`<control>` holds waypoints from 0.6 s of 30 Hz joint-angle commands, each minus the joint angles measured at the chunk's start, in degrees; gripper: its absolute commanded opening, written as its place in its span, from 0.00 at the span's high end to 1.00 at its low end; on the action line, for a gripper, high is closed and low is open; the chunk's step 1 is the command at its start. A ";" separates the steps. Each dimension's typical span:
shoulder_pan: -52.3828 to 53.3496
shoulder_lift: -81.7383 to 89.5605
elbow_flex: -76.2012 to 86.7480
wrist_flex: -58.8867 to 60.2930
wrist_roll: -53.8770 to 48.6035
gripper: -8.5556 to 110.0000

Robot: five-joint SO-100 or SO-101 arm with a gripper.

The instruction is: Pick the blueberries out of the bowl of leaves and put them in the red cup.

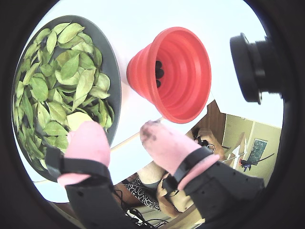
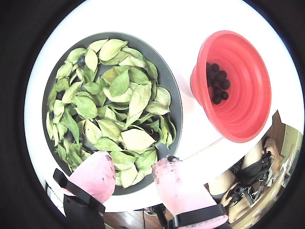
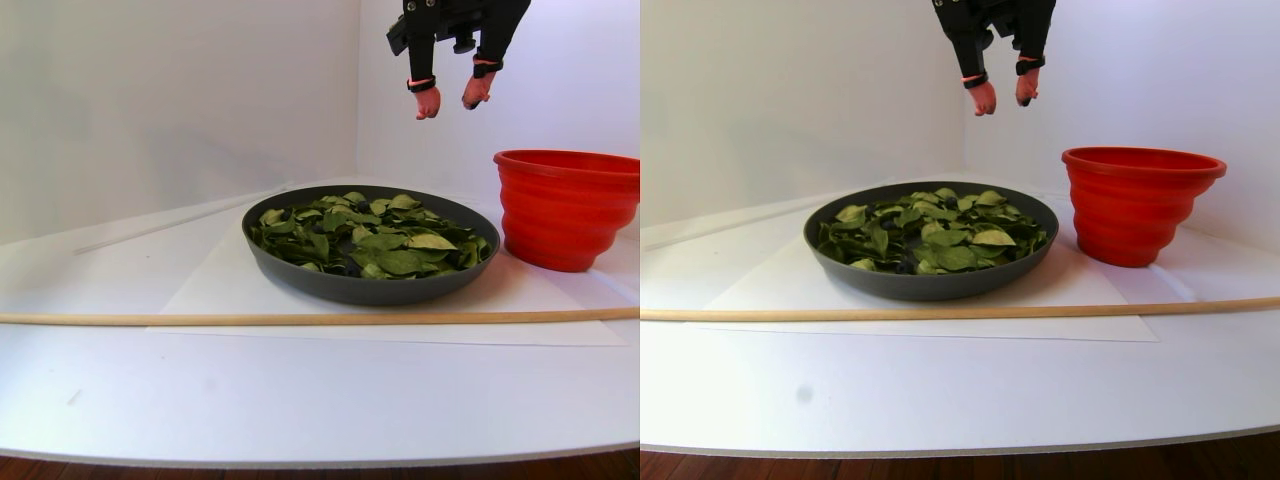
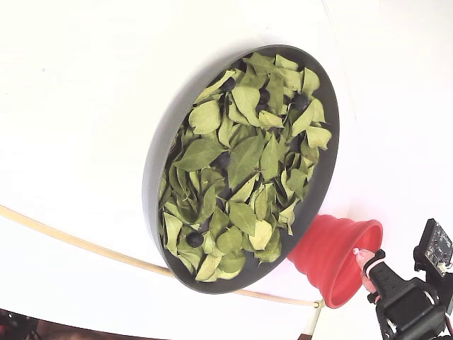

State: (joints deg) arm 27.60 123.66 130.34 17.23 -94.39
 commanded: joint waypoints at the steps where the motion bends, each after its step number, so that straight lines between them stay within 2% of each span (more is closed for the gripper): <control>1: -0.18 5.19 -0.18 0.18 0.35 0.80; 18: -4.39 8.17 4.39 3.25 1.93 0.80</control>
State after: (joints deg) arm 23.64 127.09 135.26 20.39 -93.43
